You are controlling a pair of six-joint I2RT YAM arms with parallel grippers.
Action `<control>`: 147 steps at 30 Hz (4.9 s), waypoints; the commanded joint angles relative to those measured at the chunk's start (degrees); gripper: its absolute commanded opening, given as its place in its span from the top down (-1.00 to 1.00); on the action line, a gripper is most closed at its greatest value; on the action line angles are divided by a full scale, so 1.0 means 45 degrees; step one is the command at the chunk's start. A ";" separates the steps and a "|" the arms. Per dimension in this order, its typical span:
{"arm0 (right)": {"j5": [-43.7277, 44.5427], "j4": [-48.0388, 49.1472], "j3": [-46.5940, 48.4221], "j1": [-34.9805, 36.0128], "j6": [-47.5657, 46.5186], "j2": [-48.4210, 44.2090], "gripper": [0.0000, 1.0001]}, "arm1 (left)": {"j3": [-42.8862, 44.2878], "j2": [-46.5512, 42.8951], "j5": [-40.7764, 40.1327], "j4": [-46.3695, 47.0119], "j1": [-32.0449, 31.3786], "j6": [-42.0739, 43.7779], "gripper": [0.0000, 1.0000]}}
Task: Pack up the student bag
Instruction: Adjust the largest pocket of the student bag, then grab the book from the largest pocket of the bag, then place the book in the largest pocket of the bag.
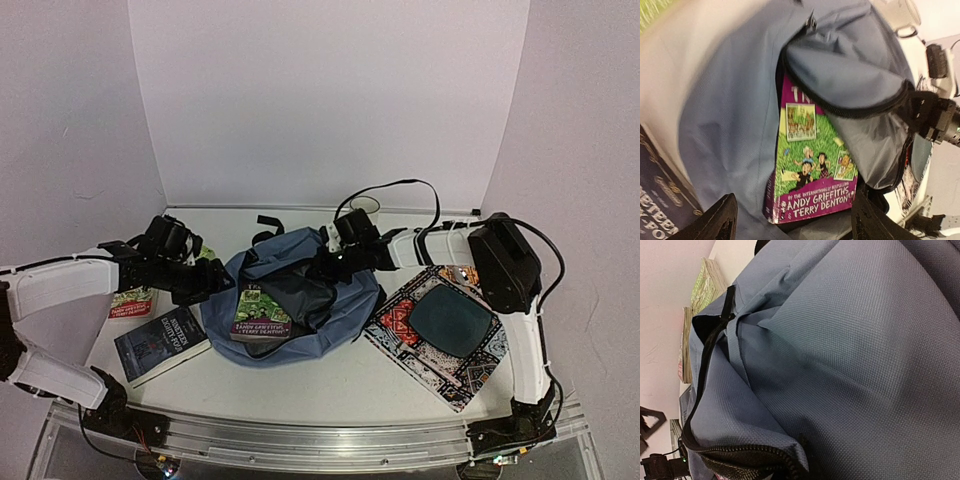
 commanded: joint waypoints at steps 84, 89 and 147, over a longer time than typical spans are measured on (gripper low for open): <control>0.2095 -0.2189 0.2600 0.1199 -0.8378 -0.3694 1.00 | -0.1945 0.0457 0.6691 0.6674 0.0037 -0.0042 1.00; 0.2519 -0.2257 0.2888 0.1197 -0.8717 -0.3521 1.00 | -0.1998 -0.0222 0.7125 0.6309 0.0397 0.0086 1.00; 0.2508 -0.2387 0.3341 0.1703 -0.6552 -0.2367 1.00 | 0.3143 0.4636 0.1721 0.3120 0.0746 0.1601 -0.43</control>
